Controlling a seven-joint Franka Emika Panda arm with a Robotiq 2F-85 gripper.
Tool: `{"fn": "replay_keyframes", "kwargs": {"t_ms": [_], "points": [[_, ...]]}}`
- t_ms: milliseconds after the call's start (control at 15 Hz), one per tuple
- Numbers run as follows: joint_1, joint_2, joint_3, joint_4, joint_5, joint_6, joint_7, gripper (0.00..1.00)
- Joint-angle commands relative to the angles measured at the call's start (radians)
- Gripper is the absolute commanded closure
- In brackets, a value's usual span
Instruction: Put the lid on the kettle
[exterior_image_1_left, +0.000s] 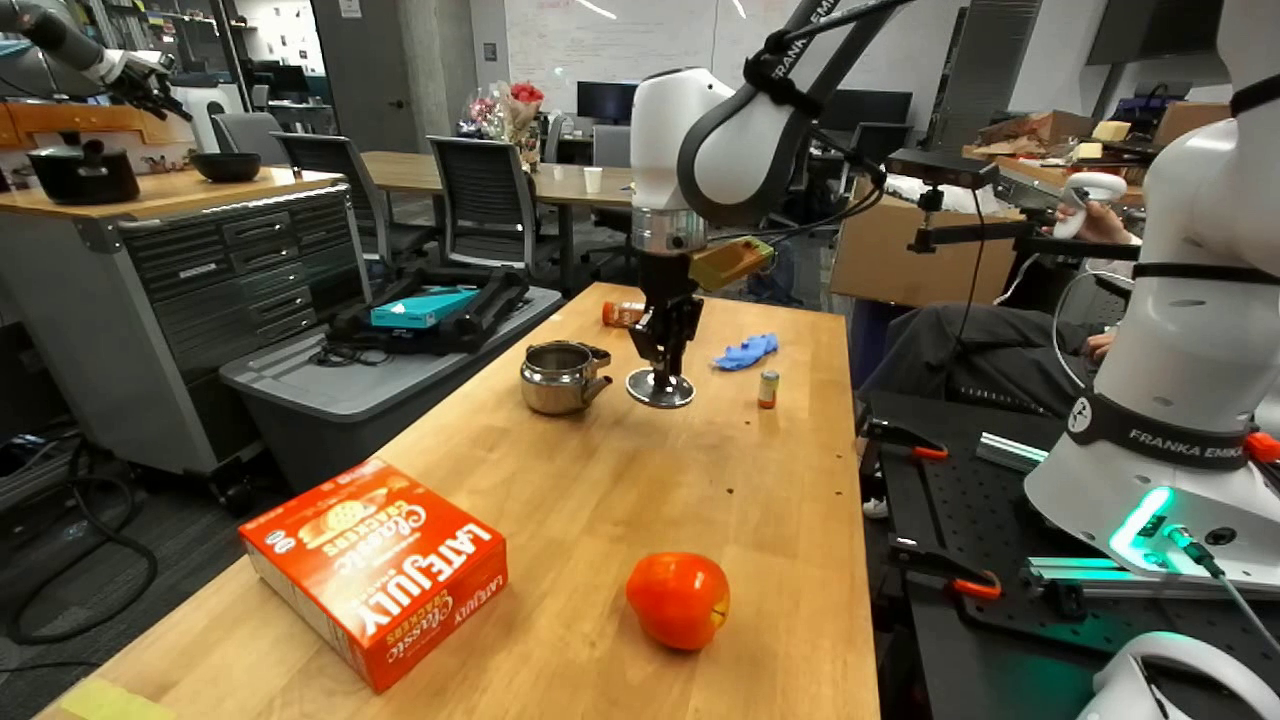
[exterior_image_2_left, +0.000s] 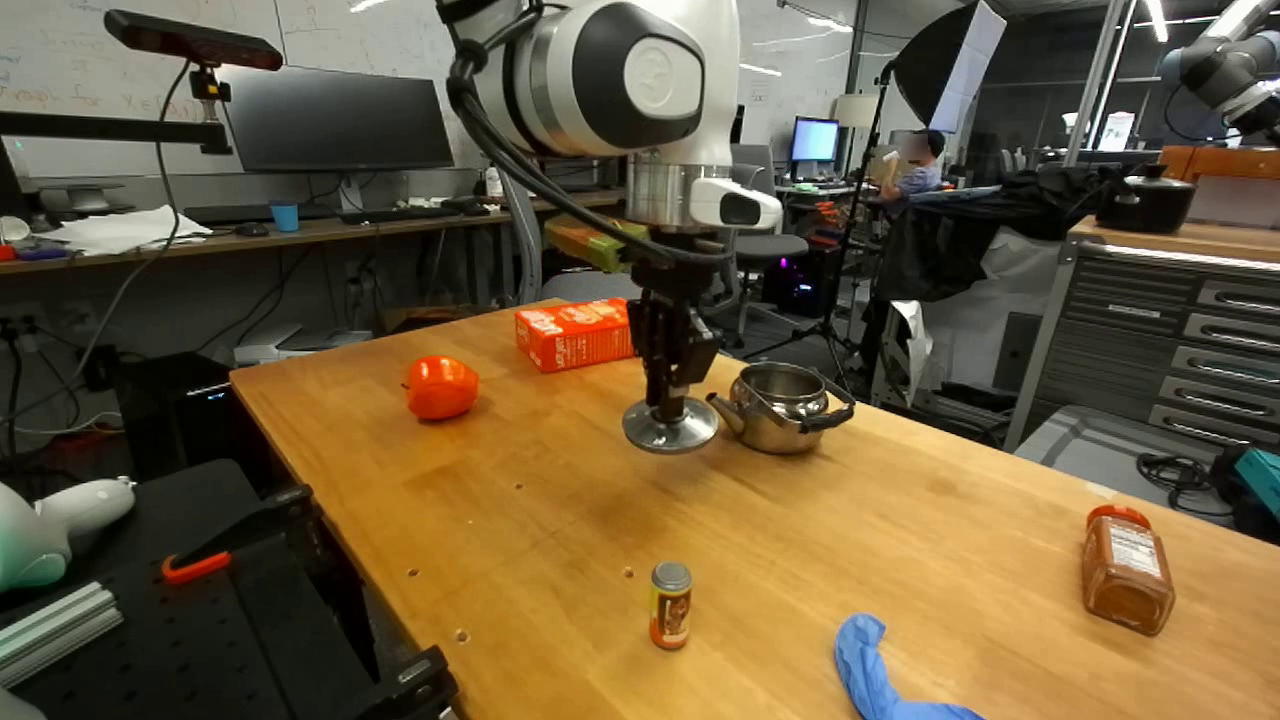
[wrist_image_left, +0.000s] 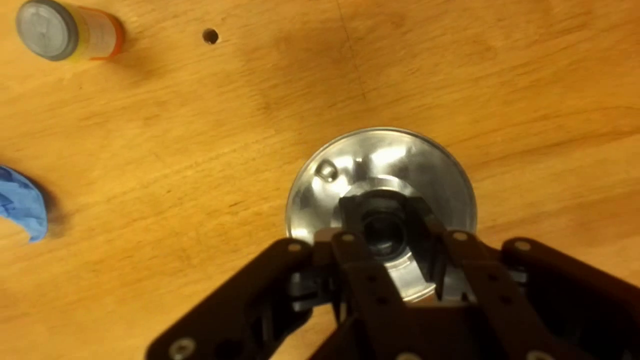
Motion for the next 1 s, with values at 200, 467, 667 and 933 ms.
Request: {"fn": "replay_keyframes", "kwargs": {"t_ms": [200,467,667,933], "points": [[0.014,-0.044,-0.002,0.104,0.022,-0.139,0.022,0.93],[0.022,-0.035,0.002,0.182,0.022,-0.193,0.051,0.93],[0.028,-0.017,0.005,0.247,0.027,-0.238,0.075,0.93],[0.032,0.031,0.004,0.362,0.040,-0.302,0.116,0.93]]}}
